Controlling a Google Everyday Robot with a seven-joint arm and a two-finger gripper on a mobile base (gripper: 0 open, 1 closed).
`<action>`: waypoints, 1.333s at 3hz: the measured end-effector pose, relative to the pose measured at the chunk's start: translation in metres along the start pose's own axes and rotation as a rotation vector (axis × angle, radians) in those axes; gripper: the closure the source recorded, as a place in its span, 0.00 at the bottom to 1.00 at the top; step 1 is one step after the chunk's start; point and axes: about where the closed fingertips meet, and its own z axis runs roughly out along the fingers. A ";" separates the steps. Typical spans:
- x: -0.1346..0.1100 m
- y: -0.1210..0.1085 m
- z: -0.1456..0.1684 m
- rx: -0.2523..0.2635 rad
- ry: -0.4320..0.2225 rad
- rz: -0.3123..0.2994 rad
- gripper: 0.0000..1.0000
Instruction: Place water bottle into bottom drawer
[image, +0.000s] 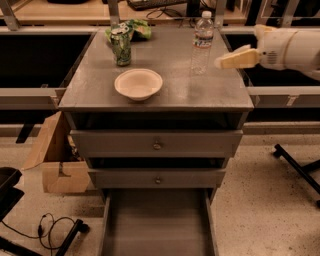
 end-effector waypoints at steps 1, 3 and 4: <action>0.003 -0.007 0.060 0.039 -0.084 0.074 0.00; 0.009 -0.017 0.114 0.087 -0.152 0.146 0.00; 0.010 -0.020 0.127 0.093 -0.169 0.158 0.00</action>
Offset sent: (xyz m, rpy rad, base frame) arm 0.1103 0.0584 -0.0355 0.2506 -0.0545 -0.1109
